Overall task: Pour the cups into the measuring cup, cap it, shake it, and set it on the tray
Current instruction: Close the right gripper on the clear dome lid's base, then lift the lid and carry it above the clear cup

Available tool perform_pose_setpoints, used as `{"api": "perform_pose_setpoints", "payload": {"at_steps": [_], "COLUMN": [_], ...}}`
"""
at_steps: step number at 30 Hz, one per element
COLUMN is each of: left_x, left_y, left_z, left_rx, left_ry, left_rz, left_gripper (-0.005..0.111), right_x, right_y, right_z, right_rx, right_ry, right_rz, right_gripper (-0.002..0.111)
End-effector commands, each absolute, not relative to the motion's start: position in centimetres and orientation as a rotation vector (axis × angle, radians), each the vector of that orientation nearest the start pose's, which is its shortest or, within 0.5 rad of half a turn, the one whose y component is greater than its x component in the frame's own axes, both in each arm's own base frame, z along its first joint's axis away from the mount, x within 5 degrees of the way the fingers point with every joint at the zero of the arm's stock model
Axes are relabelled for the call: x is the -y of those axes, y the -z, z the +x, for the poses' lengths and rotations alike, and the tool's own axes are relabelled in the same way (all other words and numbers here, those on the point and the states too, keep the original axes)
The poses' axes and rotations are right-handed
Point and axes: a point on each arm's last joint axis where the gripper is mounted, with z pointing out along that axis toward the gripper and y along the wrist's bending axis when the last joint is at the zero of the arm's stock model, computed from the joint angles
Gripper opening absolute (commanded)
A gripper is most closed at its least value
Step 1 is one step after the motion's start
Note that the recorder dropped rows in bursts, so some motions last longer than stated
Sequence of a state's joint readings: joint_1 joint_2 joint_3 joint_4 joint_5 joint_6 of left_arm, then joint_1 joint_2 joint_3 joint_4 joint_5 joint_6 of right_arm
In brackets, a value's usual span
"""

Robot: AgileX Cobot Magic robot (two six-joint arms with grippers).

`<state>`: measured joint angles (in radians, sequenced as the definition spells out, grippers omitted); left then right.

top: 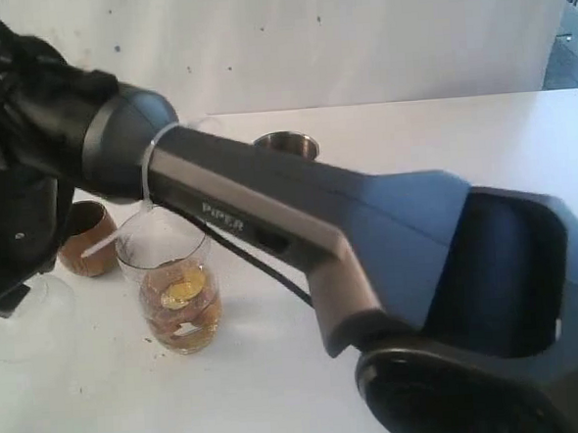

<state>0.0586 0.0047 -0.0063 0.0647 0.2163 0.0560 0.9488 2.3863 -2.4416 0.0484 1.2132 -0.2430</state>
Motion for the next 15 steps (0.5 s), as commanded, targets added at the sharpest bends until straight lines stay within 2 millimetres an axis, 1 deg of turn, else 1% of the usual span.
{"api": "perform_pose_setpoints", "payload": {"at_steps": [1,2,4,8,10,15], "left_x": [-0.5,-0.5,-0.5,-0.5,-0.5,-0.5], "left_y": [-19.5,-19.5,-19.5,-19.5,-19.5,-19.5], "left_z": [5.6,5.6,5.6,5.6,5.6,5.6], "left_rx": [-1.688,-1.688,-1.688,-1.688,-1.688,-1.688], "left_ry": [-0.153,-0.153,-0.153,-0.153,-0.153,-0.153], "left_rz": [0.043,0.043,0.043,0.043,0.043,0.043], "left_gripper": [0.0,0.0,0.0,0.0,0.0,0.0], "right_x": [-40.8,-40.2,-39.3,-37.6,-37.1,-36.0], "right_y": [-32.4,-34.1,-35.9,-38.4,-39.1,-40.2], "right_z": [29.0,28.7,28.4,28.5,28.4,28.0], "right_rx": [-2.119,-2.09,-2.063,-2.042,-2.043,-2.068], "right_ry": [-0.325,-0.321,-0.292,-0.177,-0.171,-0.173], "right_rz": [-1.444,-1.426,-1.387,-1.276,-1.239,-1.184], "right_gripper": [0.0,0.0,0.0,0.0,0.0,0.0]}}
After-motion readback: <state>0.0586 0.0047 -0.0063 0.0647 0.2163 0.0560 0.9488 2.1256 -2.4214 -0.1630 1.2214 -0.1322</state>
